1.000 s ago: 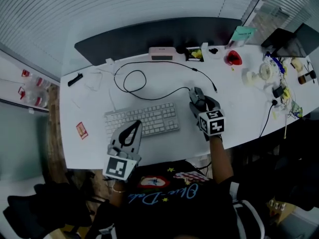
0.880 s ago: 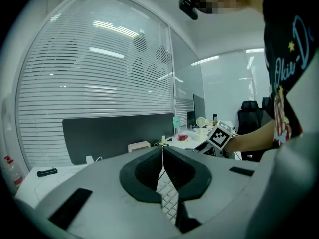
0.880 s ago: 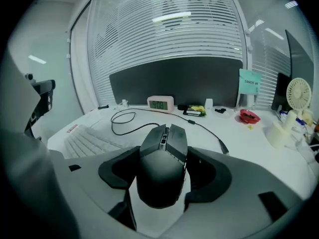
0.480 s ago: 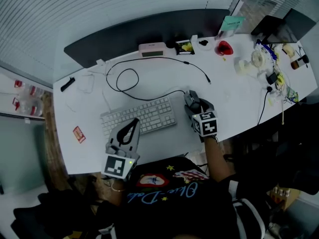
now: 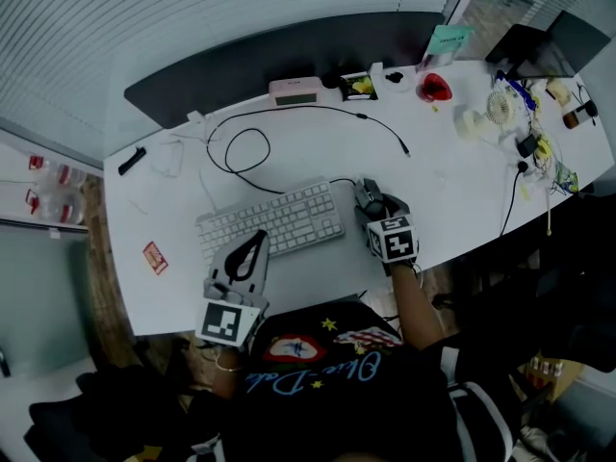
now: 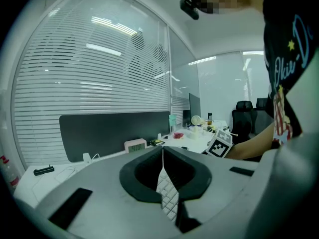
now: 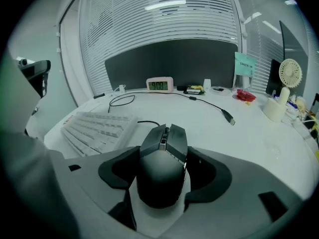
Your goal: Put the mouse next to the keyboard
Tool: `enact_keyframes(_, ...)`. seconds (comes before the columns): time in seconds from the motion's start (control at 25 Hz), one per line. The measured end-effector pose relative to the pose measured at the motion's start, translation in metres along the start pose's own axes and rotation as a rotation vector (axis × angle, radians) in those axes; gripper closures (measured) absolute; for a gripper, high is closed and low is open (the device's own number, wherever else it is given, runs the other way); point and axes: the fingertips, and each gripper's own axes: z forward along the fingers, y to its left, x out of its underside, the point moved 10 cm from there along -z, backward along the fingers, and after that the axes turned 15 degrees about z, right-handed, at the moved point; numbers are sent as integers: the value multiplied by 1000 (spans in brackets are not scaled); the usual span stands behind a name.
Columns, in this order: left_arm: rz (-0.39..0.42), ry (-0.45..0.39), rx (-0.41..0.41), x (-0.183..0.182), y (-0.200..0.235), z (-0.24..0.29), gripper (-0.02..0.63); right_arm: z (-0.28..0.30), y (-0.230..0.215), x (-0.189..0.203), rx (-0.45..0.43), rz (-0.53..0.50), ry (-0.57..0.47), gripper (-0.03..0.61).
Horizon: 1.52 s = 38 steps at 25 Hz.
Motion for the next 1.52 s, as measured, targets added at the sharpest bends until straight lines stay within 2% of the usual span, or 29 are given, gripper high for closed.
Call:
enact_keyframes(0.6, -9, 4, -13, 1, 2, -5, 609, 5, 0, 5, -6, -9, 25, 298)
enact_keyframes(0.88, -9, -6, -18, 0, 3, -3, 609, -12, 3, -14, -15, 8, -74, 298)
enact_keyframes(1.04, -13, -15, -25, 0, 5, -5, 609, -29, 12, -28, -77, 28, -145, 302)
enact_keyframes(1.08, -14, -17, -27, -1, 5, -5, 609, -35, 15, -32, -91, 34, -169, 318)
enact_keyframes(1.16, -17, -23, -32, -2, 7, -5, 609, -46, 21, -41, -100, 29, -230, 428)
enact_keyframes(1.4, -13, -45, -49, -2, 12, -6, 609, -74, 41, -63, -141, -3, -379, 551)
enact_keyframes(1.52, -14, -47, -57, -2, 15, -7, 609, -87, 52, -72, -208, -5, -425, 569)
